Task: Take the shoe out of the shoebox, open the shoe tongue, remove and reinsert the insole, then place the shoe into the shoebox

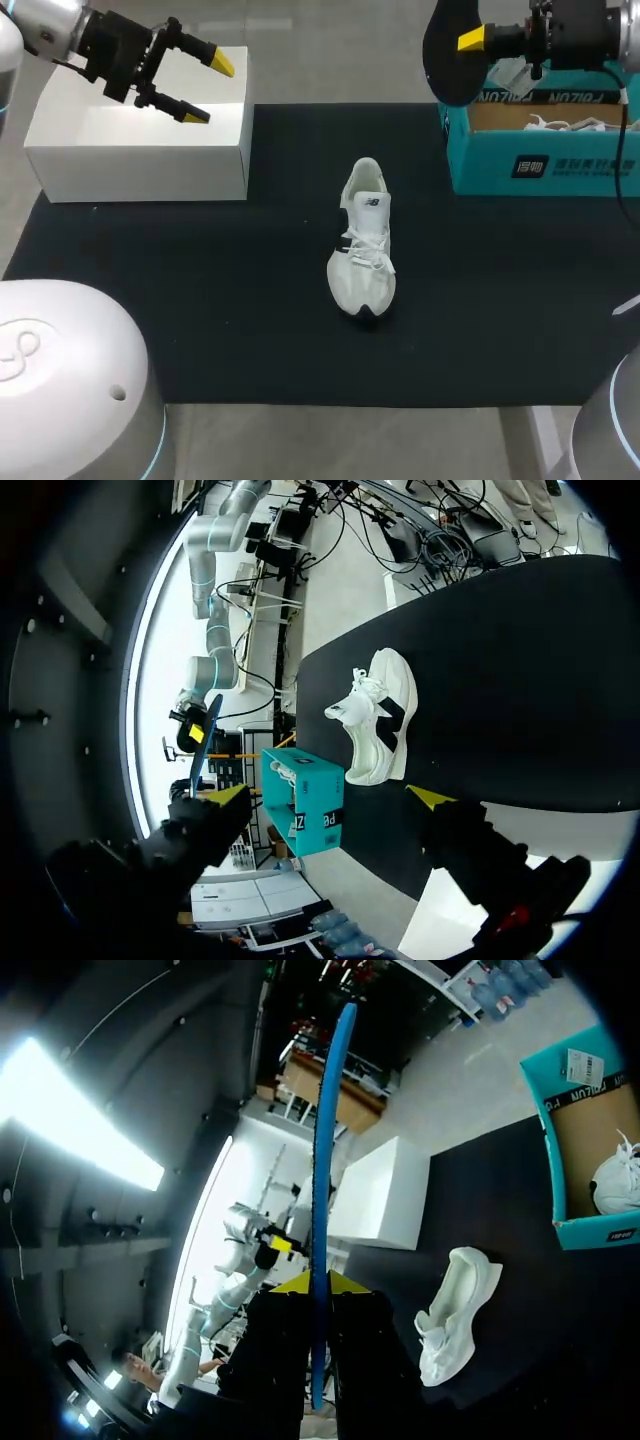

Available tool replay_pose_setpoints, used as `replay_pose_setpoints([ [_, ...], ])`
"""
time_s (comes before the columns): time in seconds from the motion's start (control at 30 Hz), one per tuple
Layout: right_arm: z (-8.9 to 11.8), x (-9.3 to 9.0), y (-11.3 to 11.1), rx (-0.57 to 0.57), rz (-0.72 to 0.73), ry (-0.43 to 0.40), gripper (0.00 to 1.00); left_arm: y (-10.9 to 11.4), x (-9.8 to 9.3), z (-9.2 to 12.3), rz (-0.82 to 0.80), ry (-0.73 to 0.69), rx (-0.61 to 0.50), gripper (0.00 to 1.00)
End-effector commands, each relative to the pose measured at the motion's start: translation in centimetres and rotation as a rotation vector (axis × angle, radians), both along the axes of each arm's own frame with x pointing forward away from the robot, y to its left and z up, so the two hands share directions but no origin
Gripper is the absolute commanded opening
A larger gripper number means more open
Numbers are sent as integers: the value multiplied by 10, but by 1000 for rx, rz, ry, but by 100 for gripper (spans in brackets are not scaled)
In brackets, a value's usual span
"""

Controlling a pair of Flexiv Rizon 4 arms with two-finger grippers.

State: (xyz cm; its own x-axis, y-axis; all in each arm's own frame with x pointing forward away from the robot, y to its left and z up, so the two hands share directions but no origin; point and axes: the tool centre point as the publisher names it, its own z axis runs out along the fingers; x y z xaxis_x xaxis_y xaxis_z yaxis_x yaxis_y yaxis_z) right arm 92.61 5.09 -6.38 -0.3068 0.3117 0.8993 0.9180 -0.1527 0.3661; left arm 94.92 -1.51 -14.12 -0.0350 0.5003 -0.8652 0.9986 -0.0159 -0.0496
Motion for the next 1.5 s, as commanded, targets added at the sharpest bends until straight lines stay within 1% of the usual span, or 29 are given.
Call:
replay_pose_setpoints([
  [0.03,0,-1,2,-3,-3,1,0,6,-2,2,33,-33,17,100],
  [0.07,0,-1,2,-3,-3,1,0,7,0,1,53,-62,26,100],
  [0.13,0,0,2,-3,-4,-2,0,5,4,-1,125,-64,45,100],
  [0.3,2,4,2,-11,-16,-27,0,5,4,-1,125,-64,45,100],
  [0.37,5,7,2,-22,-31,-69,0,5,4,-1,125,-64,45,100],
  [0.53,12,12,3,-39,-58,-142,0,5,4,-1,125,-64,45,100],
  [0.57,13,12,3,-46,-78,-138,0,5,4,-1,125,-64,45,100],
  [1.5,13,12,3,-46,-78,-138,0,5,4,-1,125,-64,45,100],
])
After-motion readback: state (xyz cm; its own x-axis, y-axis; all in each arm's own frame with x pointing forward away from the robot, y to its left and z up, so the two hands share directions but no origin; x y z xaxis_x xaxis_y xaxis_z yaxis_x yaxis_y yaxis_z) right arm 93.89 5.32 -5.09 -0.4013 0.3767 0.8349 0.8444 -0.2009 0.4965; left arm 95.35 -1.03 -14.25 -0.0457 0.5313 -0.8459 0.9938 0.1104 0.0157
